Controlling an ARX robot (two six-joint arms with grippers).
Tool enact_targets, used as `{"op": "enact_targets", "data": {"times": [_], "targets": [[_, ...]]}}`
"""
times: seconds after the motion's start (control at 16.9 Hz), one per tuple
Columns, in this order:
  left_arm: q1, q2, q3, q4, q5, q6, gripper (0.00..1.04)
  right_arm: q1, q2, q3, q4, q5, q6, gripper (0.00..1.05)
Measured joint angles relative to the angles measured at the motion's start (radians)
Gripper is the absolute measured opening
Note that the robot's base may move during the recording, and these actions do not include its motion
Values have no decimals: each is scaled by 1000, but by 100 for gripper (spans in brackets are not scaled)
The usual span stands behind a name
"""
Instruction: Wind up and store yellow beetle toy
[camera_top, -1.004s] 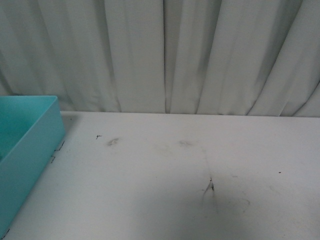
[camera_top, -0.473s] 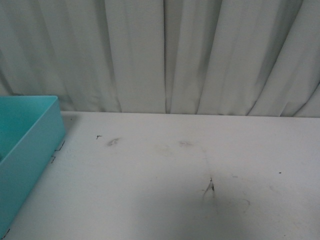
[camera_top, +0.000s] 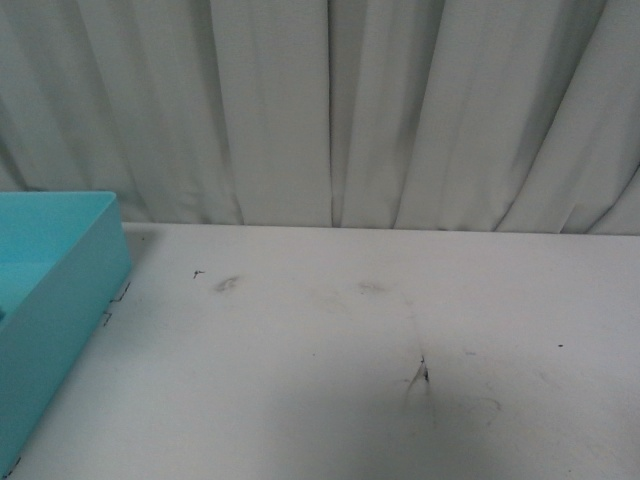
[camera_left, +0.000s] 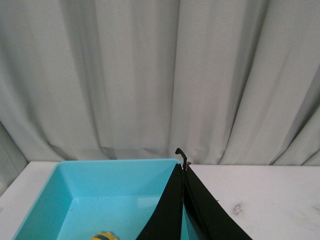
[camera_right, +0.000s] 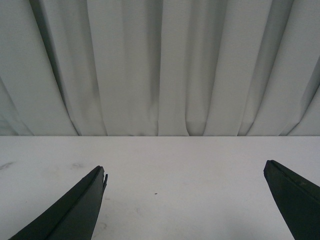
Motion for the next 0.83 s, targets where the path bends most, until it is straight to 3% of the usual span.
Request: {"op": "enact_targets", "data": {"times": [0.06, 0.35, 0.47, 0.83], "targets": [[-24, -41, -31, 11, -21, -8, 2, 0, 0, 0, 0, 0, 0, 98], [-122, -256, -203, -41, -117, -8, 2, 0, 0, 0, 0, 0, 0, 98], [-211, -332, -240, -87, -208, -10, 2, 0, 0, 0, 0, 0, 0, 98], [-214, -458, -280, -169, -215, -10, 2, 0, 0, 0, 0, 0, 0, 98]]}}
